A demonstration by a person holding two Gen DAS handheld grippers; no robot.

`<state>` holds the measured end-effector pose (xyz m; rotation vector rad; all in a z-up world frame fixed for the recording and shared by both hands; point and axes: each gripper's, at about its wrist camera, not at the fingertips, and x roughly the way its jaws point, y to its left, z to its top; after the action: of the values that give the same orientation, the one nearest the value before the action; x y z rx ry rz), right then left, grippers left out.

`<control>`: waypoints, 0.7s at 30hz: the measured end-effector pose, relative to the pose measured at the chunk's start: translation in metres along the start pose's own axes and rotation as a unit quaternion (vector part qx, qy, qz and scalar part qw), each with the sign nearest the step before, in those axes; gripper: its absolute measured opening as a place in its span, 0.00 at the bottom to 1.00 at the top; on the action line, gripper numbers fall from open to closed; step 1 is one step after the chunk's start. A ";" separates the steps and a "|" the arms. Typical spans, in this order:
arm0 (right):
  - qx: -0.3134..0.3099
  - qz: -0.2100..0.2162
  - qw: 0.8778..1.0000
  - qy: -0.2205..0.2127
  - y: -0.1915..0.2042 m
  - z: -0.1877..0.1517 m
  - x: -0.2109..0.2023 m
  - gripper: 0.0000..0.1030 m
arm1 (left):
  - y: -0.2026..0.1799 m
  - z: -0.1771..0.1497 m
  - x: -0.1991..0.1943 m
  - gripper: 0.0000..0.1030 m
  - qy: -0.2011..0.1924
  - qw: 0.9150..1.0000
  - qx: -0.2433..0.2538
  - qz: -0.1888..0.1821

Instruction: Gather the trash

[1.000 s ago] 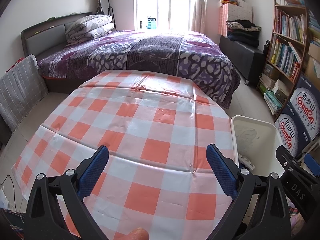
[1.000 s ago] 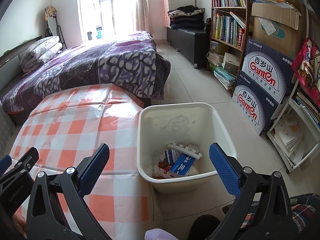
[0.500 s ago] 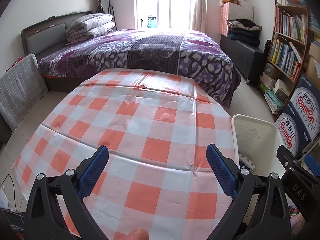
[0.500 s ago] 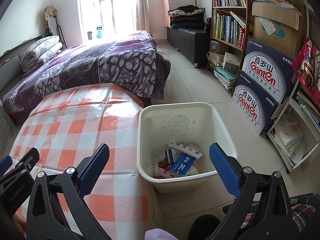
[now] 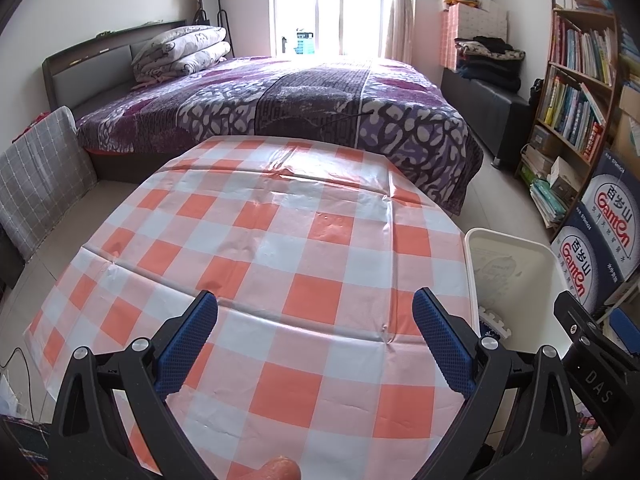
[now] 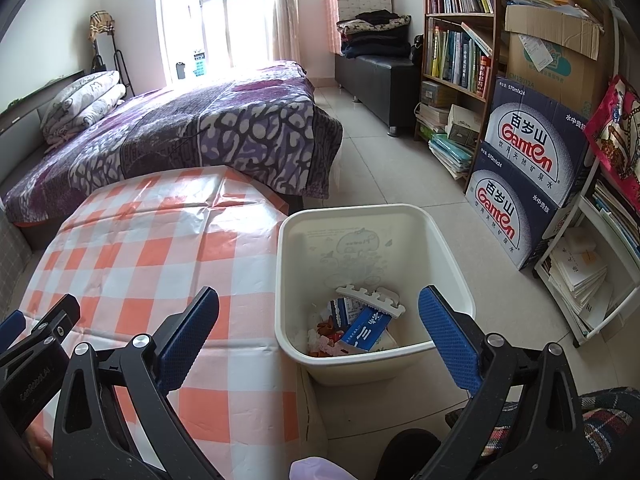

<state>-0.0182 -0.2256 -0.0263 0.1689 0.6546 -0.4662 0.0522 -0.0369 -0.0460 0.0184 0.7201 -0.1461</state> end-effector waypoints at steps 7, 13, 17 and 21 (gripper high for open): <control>0.000 0.000 1.000 0.000 0.000 -0.002 -0.005 0.93 | 0.000 0.001 0.001 0.92 0.000 1.000 0.000 0.001; 0.000 0.000 1.000 0.001 0.001 0.000 -0.001 0.93 | 0.000 0.000 0.001 0.92 0.002 1.000 0.000 0.000; -0.001 0.000 1.000 0.002 0.001 -0.002 -0.004 0.93 | 0.000 0.001 0.001 0.92 0.001 1.000 0.000 0.001; 0.000 0.000 1.000 0.002 0.001 0.001 0.000 0.93 | 0.000 0.001 0.002 0.92 0.002 1.000 0.000 0.001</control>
<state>-0.0175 -0.2246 -0.0255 0.1693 0.6579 -0.4666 0.0542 -0.0372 -0.0462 0.0194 0.7237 -0.1441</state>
